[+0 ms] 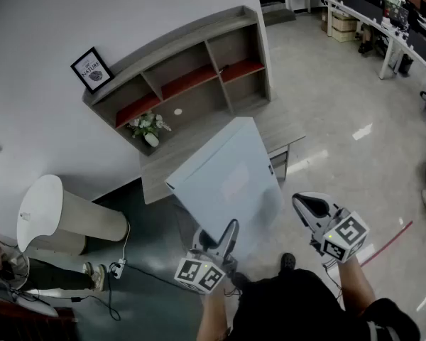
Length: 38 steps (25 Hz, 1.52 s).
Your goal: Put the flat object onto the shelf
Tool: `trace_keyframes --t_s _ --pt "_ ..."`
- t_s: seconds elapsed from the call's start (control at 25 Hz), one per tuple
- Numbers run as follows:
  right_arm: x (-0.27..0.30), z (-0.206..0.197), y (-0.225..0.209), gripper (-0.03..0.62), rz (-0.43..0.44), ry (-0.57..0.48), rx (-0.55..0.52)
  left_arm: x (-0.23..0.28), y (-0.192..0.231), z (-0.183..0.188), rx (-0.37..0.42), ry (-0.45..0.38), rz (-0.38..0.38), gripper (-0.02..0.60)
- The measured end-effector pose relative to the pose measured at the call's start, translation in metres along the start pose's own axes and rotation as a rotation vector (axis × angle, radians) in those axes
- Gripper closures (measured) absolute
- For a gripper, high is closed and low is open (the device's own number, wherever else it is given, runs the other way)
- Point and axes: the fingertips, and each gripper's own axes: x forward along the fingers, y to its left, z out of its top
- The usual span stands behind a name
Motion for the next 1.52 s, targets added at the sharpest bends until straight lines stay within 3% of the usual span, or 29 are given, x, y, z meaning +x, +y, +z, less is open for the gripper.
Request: trace_keyframes --t_s 0.4,0.88,1.52 --pt "-0.01 0.001 -0.016 0.582 -0.011 -0.006 -0.001 0.015 -0.009 -0.003 -0.002 -0.001 -0.005 0.31" --pt "-0.017 -0.015 -0.022 0.582 0.064 0.01 0.021 0.023 -0.021 -0.014 -0.024 0.006 0.039 0.31" --pt "-0.018 -0.029 -0.042 0.582 0.04 0.035 0.072 0.02 -0.019 -0.019 -0.05 0.003 0.058 0.31"
